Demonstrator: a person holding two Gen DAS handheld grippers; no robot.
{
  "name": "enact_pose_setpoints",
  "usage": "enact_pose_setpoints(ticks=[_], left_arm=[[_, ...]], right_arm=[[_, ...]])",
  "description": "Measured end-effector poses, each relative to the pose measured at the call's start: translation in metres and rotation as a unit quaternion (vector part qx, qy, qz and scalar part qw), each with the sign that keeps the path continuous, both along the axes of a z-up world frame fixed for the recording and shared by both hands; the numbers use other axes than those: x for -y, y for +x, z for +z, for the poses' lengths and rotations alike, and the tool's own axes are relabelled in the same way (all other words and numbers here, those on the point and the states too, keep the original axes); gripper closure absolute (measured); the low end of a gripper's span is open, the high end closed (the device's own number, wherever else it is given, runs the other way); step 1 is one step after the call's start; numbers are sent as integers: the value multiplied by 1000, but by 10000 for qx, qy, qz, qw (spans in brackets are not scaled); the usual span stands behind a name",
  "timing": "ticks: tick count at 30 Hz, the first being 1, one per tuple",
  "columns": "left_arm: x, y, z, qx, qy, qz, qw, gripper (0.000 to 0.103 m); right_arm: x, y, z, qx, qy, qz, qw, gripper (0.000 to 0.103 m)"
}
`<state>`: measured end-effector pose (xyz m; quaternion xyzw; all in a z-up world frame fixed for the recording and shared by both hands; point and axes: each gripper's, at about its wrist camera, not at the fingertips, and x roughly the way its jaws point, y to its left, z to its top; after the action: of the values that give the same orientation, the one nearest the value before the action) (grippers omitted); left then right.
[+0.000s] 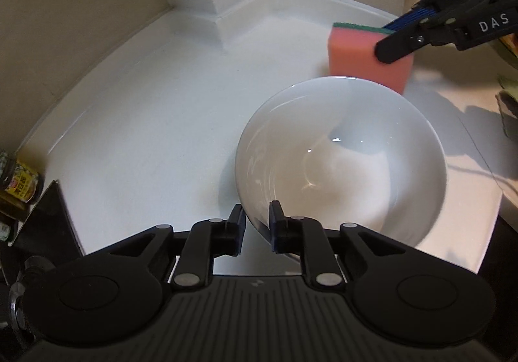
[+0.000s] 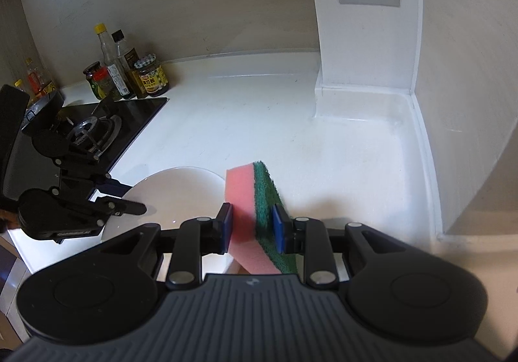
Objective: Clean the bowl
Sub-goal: 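Scrub the outer wall near the rim while the left gripper tilts the bowl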
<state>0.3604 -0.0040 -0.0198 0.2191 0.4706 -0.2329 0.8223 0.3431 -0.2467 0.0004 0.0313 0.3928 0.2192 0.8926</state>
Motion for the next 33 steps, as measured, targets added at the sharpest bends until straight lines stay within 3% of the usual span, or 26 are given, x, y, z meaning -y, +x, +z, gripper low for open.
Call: enact_pose_setpoints(ticks=[3, 7, 10, 15, 17, 22, 25, 29, 33], left_arm=[[-4, -4, 3, 38, -205, 732, 9971, 85], [-9, -17, 0, -40, -578, 1857, 9809, 85], [-5, -24, -5, 4, -547, 2097, 9762, 87], [-1, -27, -8, 142, -464, 1879, 9810, 88], [-1, -24, -8, 165, -413, 1593, 9862, 88], [-2, -13, -6, 208, -151, 330, 9991, 86], [-5, -7, -5, 173, -171, 174, 9996, 86], [-9, -9, -1, -69, -371, 1156, 9926, 85], [-14, -27, -1, -94, -605, 2232, 9729, 86]], right_arm=[[3, -5, -3, -11, 89, -77, 9999, 81], [6, -14, -4, 3, 172, -168, 9997, 81], [6, -23, -3, -13, 198, -186, 9996, 81], [6, -30, -2, -16, 127, -96, 9999, 80], [8, -25, -2, -21, 161, -89, 9998, 81], [8, -4, -3, -15, 154, -105, 9998, 81], [7, -1, -2, -10, 143, -75, 9999, 81], [8, -8, -4, -14, 219, -130, 9997, 81], [11, -20, -5, -43, 343, -294, 9990, 81]])
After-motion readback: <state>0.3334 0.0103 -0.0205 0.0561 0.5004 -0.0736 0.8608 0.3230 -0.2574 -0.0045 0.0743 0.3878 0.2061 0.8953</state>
